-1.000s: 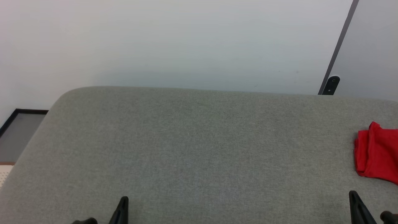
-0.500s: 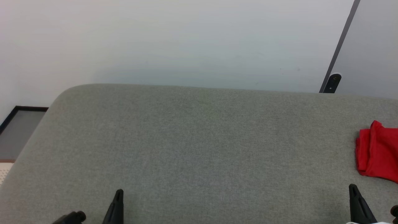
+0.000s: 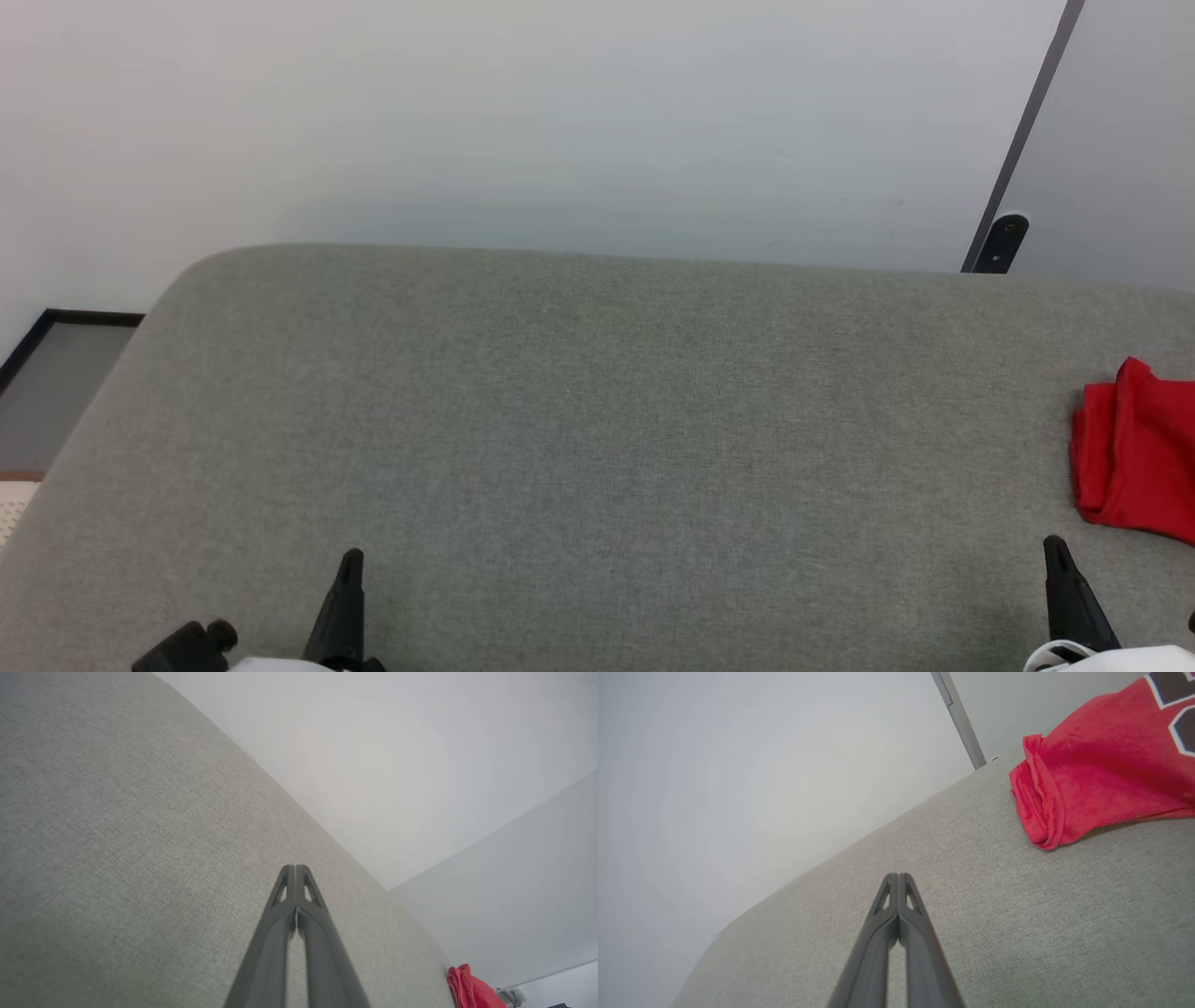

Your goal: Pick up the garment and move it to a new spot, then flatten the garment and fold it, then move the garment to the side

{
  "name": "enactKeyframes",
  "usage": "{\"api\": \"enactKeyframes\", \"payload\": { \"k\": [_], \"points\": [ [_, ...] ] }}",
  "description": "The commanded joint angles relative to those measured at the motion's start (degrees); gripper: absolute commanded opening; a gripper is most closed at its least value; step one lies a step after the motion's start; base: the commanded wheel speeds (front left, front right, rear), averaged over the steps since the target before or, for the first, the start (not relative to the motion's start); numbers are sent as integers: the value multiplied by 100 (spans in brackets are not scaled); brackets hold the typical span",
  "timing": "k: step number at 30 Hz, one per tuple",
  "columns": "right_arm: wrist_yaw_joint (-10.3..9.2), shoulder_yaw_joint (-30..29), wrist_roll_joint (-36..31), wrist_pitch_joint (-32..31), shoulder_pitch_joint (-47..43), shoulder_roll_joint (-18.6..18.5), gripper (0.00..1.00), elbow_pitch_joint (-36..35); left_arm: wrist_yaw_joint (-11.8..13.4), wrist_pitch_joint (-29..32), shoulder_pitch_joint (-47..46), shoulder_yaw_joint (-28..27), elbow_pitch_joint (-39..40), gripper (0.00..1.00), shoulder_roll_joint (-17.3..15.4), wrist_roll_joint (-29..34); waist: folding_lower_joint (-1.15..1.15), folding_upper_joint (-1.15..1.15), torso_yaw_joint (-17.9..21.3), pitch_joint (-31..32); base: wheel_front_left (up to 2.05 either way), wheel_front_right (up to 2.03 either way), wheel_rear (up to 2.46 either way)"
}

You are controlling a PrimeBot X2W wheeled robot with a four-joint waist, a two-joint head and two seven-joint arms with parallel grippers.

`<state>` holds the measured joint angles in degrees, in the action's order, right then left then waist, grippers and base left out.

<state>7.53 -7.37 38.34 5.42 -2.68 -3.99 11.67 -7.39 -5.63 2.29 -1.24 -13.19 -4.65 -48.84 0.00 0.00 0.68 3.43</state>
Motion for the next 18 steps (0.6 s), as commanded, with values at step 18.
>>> {"api": "enactKeyframes", "payload": {
  "k": [18],
  "points": [
    [-3,20,1557,-342,385,19,0,23,-9,343,-356,-175,30,0,37,-1259,0,0,-14,-74,0,0,0]
  ]
}}
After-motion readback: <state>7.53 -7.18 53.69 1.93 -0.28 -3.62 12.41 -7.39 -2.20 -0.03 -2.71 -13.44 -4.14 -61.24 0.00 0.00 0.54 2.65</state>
